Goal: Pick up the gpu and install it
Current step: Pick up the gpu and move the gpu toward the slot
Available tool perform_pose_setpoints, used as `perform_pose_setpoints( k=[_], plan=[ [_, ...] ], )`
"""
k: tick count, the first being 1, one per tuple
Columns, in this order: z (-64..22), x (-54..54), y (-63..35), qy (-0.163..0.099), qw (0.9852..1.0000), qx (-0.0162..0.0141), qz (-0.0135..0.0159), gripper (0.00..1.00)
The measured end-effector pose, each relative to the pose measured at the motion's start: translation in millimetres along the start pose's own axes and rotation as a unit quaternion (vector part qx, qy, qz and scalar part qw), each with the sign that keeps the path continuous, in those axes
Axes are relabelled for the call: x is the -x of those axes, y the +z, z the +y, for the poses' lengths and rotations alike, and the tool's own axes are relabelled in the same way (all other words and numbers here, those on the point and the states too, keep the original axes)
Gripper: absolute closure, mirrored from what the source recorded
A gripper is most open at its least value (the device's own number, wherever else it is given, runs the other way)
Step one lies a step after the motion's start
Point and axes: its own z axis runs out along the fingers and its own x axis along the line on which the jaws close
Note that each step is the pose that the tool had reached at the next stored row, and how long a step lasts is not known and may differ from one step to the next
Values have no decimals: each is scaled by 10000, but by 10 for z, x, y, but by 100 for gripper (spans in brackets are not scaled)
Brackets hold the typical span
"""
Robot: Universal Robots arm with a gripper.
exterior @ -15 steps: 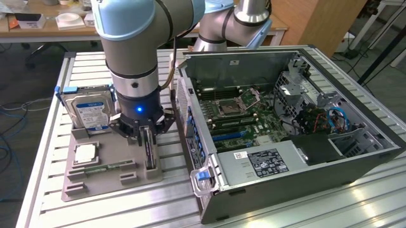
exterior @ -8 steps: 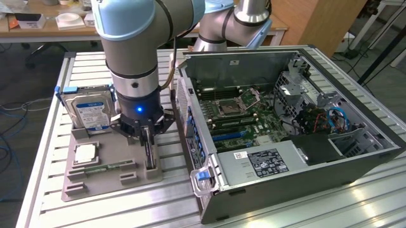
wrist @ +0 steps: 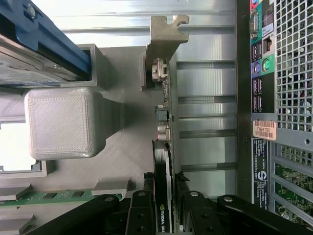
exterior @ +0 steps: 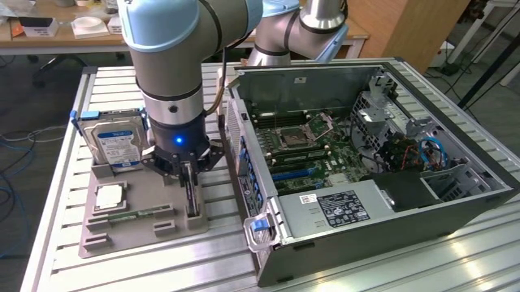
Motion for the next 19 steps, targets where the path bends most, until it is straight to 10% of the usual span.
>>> perform_pose_setpoints(
  k=[19],
  plan=[
    [0, 0, 0, 0, 10000, 0, 0, 74]
  ],
)
